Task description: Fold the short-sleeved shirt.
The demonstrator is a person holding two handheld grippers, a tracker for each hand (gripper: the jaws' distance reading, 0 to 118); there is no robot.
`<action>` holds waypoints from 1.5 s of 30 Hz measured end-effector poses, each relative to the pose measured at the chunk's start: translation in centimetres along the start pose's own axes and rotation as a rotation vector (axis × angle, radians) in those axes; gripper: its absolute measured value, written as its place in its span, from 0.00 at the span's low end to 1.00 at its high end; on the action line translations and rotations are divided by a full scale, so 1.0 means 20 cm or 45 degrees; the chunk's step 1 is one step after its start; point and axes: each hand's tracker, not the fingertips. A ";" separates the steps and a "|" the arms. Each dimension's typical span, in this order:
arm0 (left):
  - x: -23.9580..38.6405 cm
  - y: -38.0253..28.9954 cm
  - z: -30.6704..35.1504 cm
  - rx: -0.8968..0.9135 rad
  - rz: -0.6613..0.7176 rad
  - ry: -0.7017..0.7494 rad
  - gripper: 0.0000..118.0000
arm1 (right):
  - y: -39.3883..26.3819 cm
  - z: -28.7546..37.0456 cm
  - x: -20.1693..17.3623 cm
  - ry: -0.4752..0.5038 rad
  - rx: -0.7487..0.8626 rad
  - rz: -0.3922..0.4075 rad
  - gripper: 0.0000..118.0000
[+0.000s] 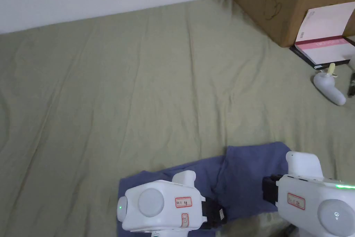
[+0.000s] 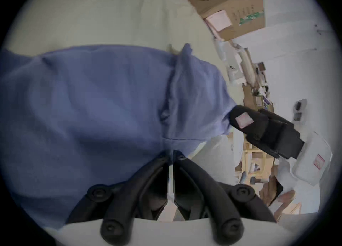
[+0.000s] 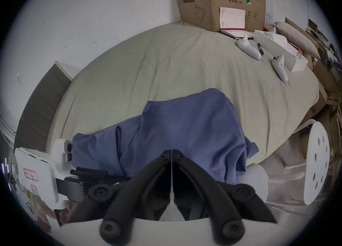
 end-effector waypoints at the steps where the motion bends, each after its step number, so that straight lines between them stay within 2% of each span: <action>1: 0.00 0.00 0.02 -0.007 0.002 0.013 0.04 | 0.00 0.01 0.00 -0.006 -0.001 0.006 0.01; 5: -0.06 -0.01 0.23 0.108 -0.002 0.048 0.04 | 0.02 0.04 -0.02 -0.032 0.006 0.028 0.01; 10: -0.31 -0.05 0.61 0.311 0.133 -0.040 0.07 | 0.03 0.03 -0.07 -0.047 0.015 0.063 0.01; 11: -0.37 -0.07 0.68 0.313 0.144 -0.033 0.16 | 0.03 0.02 -0.09 -0.045 0.004 0.067 0.01; 12: -0.43 -0.09 0.72 0.311 0.156 -0.031 0.31 | 0.03 0.01 -0.10 -0.037 -0.006 0.063 0.01; 13: -0.50 -0.12 0.76 0.312 0.191 -0.025 0.49 | 0.03 0.00 -0.12 -0.021 -0.015 0.055 0.01; 14: -0.55 -0.15 0.79 0.303 0.233 -0.011 0.73 | 0.02 -0.01 -0.14 0.003 -0.022 0.054 0.01; 15: -0.61 -0.17 0.80 0.304 0.281 0.002 0.87 | 0.02 -0.02 -0.16 0.012 -0.025 0.059 0.01; 16: -0.66 -0.20 0.81 0.315 0.319 -0.006 0.96 | 0.02 -0.02 -0.19 0.015 -0.029 0.071 0.01; 17: -0.70 -0.22 0.81 0.315 0.350 -0.022 0.98 | 0.02 -0.04 -0.22 0.017 -0.032 0.096 0.01; 20: -0.82 -0.24 0.77 0.377 0.464 -0.116 0.97 | 0.01 -0.07 -0.30 0.005 -0.058 0.151 0.01; 22: -0.86 -0.23 0.72 0.394 0.528 -0.111 0.97 | 0.01 -0.09 -0.34 0.019 -0.077 0.170 0.01; 28: -0.90 -0.09 0.57 0.350 0.505 -0.363 0.98 | -0.02 -0.10 -0.43 0.025 -0.100 0.229 0.01; 29: -0.91 -0.07 0.54 0.307 0.481 -0.370 0.94 | -0.02 -0.11 -0.43 0.028 -0.107 0.234 0.01; 30: -0.91 -0.06 0.54 0.324 0.489 -0.363 0.75 | -0.02 -0.11 -0.43 0.034 -0.114 0.239 0.01; 31: -0.91 -0.04 0.54 0.322 0.514 -0.346 0.35 | -0.03 -0.12 -0.44 0.045 -0.126 0.254 0.01; 32: -0.94 -0.03 0.49 0.284 0.551 -0.288 0.07 | -0.03 -0.12 -0.45 0.043 -0.133 0.270 0.01; 35: -0.98 -0.04 0.49 0.257 0.564 -0.319 0.07 | -0.04 -0.12 -0.44 0.014 -0.141 0.315 0.01; 38: -0.98 -0.05 0.57 0.284 0.507 -0.370 0.07 | -0.04 -0.13 -0.43 0.020 -0.143 0.309 0.01; 42: -1.06 -0.08 0.72 0.315 0.567 -0.419 0.07 | -0.03 -0.12 -0.47 -0.005 -0.145 0.303 0.01; 45: -1.16 -0.12 0.91 0.371 0.530 -0.336 0.07 | -0.02 -0.16 -0.44 0.010 -0.135 0.287 0.01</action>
